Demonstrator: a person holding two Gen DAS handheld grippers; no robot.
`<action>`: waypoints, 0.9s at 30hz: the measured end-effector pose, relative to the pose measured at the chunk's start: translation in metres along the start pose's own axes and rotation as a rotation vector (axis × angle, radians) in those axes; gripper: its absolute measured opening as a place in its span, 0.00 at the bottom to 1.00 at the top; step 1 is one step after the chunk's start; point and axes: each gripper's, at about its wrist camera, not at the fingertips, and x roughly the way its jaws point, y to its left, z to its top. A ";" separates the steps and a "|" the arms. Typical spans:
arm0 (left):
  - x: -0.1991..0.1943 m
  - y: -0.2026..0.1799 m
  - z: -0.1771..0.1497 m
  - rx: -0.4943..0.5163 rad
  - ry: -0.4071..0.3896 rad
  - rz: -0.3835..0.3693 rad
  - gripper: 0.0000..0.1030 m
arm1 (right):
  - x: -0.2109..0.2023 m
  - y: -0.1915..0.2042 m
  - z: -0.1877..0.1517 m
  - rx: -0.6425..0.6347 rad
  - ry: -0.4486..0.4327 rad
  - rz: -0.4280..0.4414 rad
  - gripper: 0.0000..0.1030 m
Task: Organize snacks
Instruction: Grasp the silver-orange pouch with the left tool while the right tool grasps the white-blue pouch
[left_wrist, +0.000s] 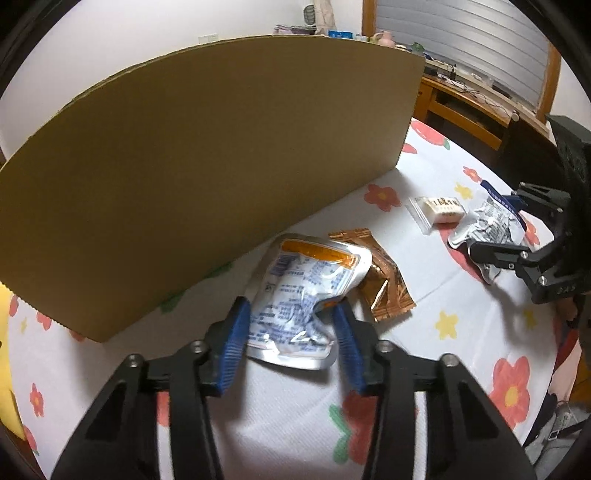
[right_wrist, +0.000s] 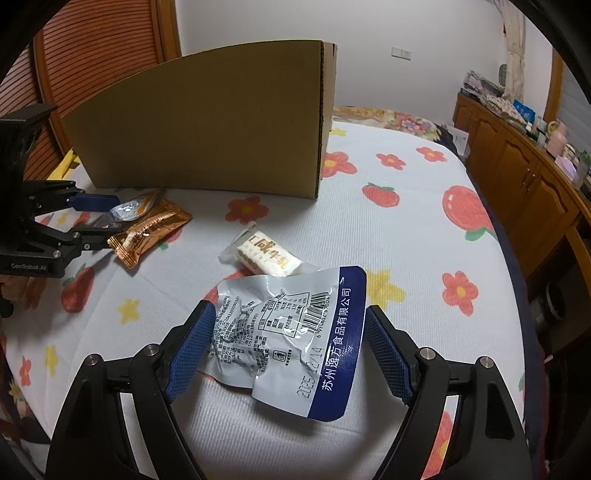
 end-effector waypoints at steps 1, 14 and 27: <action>0.000 0.000 0.000 -0.004 -0.003 0.002 0.36 | 0.000 0.000 0.000 0.000 0.000 0.000 0.81; -0.029 -0.003 -0.016 -0.119 -0.129 0.015 0.25 | 0.001 0.000 0.000 0.003 0.004 0.005 0.81; -0.047 -0.017 -0.019 -0.133 -0.205 0.001 0.21 | -0.001 -0.001 -0.002 0.000 0.041 0.024 0.83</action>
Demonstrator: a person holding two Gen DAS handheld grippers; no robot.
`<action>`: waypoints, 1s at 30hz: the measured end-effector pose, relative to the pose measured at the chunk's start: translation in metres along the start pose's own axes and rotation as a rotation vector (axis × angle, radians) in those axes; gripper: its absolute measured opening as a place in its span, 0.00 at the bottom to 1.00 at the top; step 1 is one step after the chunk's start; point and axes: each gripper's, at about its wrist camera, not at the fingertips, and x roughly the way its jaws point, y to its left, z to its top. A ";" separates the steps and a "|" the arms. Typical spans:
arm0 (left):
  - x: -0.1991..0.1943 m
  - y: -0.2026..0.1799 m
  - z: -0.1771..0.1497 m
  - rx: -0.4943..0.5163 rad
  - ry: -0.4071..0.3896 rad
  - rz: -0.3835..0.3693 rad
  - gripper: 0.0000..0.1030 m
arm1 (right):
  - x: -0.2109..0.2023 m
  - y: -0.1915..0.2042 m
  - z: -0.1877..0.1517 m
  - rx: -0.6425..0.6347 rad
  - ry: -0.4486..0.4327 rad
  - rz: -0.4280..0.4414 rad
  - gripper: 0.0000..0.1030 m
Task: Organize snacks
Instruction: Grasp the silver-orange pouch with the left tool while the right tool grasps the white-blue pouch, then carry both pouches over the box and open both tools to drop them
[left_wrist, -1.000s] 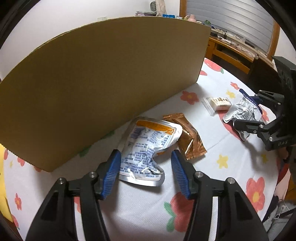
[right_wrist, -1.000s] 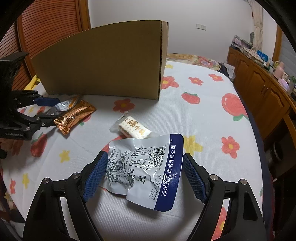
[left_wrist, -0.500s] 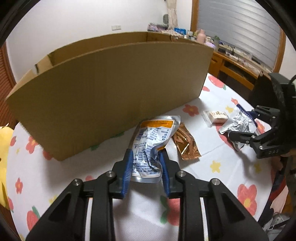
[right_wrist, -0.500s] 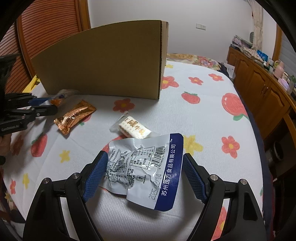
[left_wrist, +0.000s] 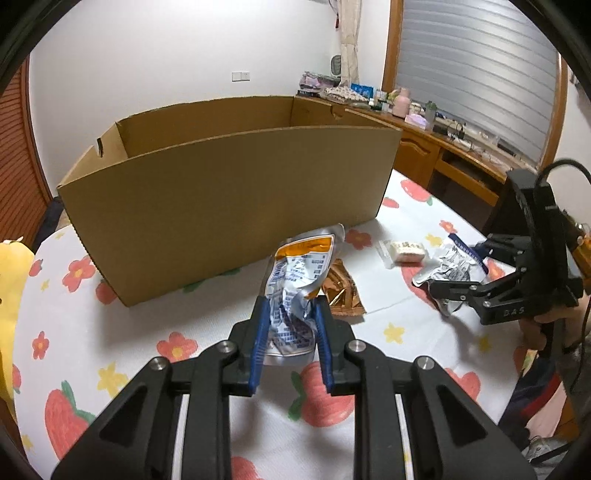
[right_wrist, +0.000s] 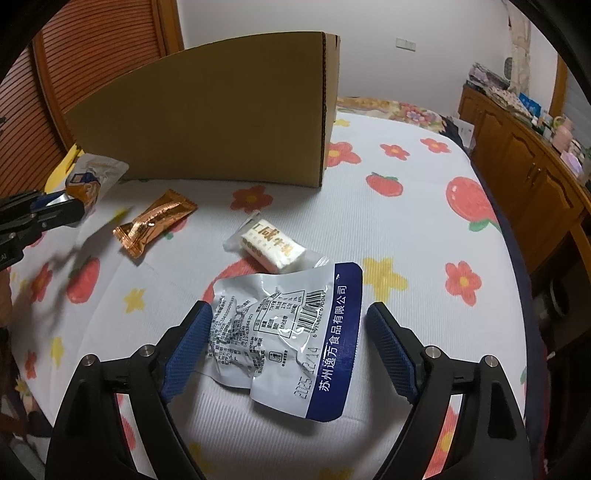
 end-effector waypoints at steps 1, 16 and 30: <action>-0.002 0.000 0.000 -0.003 -0.005 -0.003 0.21 | -0.001 0.001 -0.001 -0.001 -0.002 0.007 0.73; -0.016 0.002 0.001 -0.034 -0.061 -0.009 0.21 | -0.033 0.018 -0.008 -0.037 -0.089 0.012 0.22; -0.038 0.005 0.005 -0.061 -0.131 0.024 0.21 | -0.078 0.024 -0.007 -0.018 -0.209 0.053 0.22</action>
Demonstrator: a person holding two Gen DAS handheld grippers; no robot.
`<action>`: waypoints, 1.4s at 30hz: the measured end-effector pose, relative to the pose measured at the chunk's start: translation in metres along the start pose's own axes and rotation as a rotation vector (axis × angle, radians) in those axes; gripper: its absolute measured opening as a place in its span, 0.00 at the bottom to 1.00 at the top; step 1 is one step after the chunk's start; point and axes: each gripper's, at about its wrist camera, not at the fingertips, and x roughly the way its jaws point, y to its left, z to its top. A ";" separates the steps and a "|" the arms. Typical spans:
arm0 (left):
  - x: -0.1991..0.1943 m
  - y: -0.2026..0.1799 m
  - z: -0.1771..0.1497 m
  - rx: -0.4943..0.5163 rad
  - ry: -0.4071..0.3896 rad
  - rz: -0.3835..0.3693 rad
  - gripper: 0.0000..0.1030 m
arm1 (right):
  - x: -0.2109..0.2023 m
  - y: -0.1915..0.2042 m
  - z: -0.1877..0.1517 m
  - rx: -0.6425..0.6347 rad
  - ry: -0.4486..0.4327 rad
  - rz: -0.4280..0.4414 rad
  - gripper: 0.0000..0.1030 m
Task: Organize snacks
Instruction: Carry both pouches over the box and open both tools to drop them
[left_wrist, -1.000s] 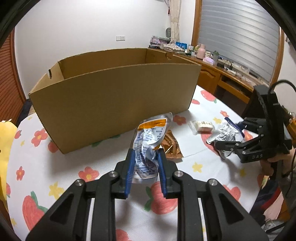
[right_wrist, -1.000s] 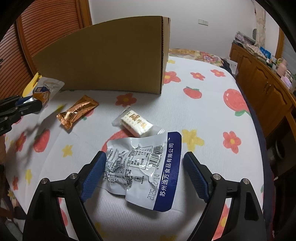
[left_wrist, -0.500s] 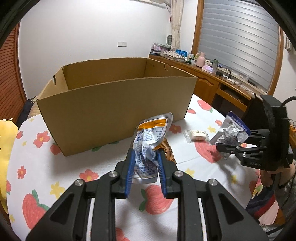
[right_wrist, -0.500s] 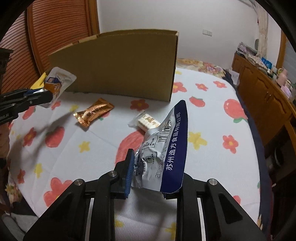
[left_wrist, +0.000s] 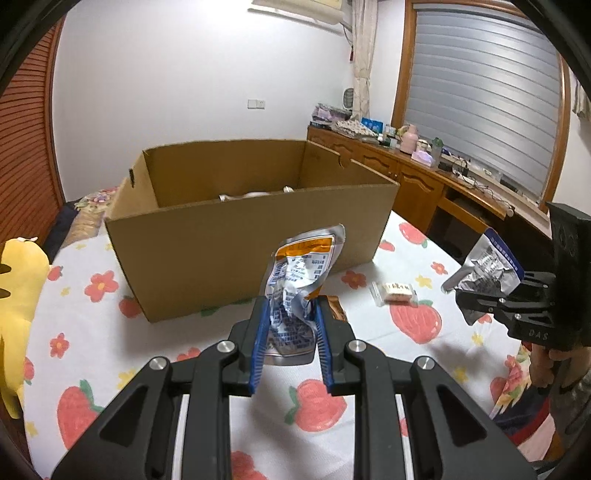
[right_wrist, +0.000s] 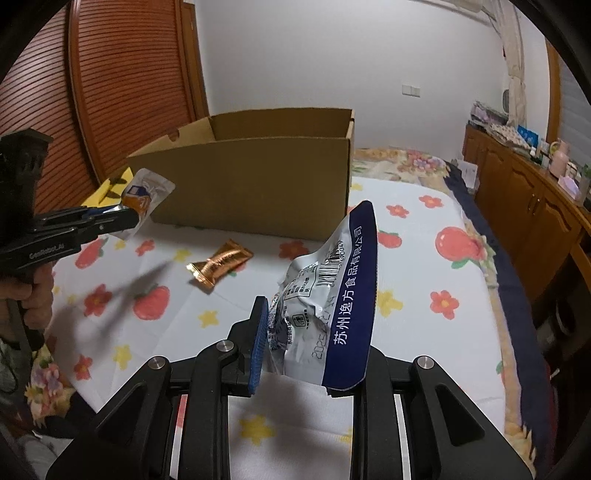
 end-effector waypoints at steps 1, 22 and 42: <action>-0.002 0.001 0.002 -0.001 -0.009 0.004 0.21 | -0.001 0.001 0.001 -0.001 -0.005 0.003 0.22; 0.023 0.070 0.098 -0.058 -0.148 0.063 0.21 | 0.023 0.006 0.128 -0.126 -0.190 0.074 0.23; 0.077 0.096 0.101 -0.095 -0.082 0.049 0.21 | 0.104 0.006 0.159 -0.130 -0.130 0.135 0.23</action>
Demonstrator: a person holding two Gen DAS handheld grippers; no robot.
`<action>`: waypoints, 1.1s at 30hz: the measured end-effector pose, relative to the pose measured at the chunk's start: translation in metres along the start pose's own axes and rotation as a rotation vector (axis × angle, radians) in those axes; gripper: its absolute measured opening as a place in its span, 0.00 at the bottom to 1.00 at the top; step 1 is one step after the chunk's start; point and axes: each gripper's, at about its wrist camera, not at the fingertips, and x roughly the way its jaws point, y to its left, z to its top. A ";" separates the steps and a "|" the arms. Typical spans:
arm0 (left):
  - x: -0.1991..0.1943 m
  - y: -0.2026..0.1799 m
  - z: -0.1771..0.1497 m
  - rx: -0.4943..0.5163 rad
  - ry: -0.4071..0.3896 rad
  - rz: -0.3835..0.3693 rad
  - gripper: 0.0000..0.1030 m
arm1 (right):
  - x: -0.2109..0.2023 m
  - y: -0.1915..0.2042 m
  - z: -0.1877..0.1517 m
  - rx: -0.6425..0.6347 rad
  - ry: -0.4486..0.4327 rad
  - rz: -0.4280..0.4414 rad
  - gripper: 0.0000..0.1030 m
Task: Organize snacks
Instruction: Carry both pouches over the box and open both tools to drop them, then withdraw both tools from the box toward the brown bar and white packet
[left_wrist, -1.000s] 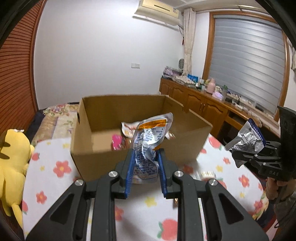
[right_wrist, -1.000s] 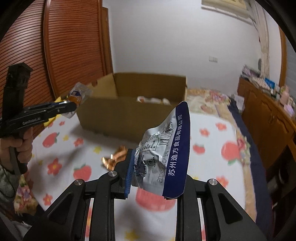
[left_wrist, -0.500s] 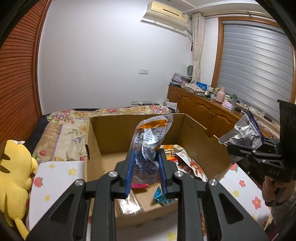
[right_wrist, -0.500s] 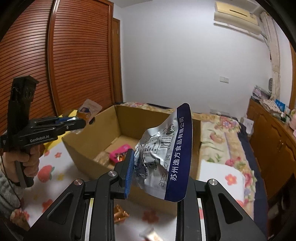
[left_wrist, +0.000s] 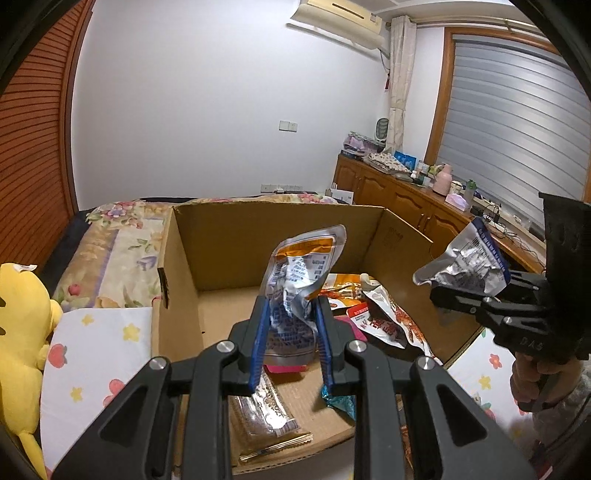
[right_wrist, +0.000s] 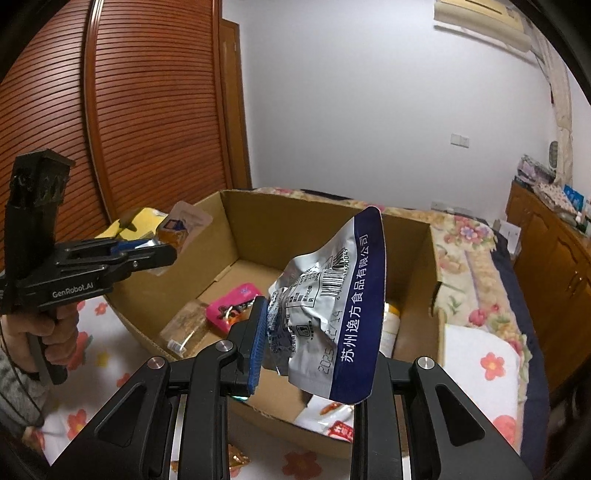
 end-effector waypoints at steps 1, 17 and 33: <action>0.001 0.001 -0.001 0.000 0.002 0.002 0.22 | 0.002 0.001 -0.001 -0.001 0.004 0.002 0.23; 0.003 -0.005 -0.006 0.021 -0.002 0.017 0.24 | 0.012 0.009 -0.002 -0.019 0.028 0.001 0.24; 0.003 -0.013 -0.007 0.049 0.003 0.051 0.30 | 0.000 0.010 -0.009 -0.007 0.020 -0.016 0.24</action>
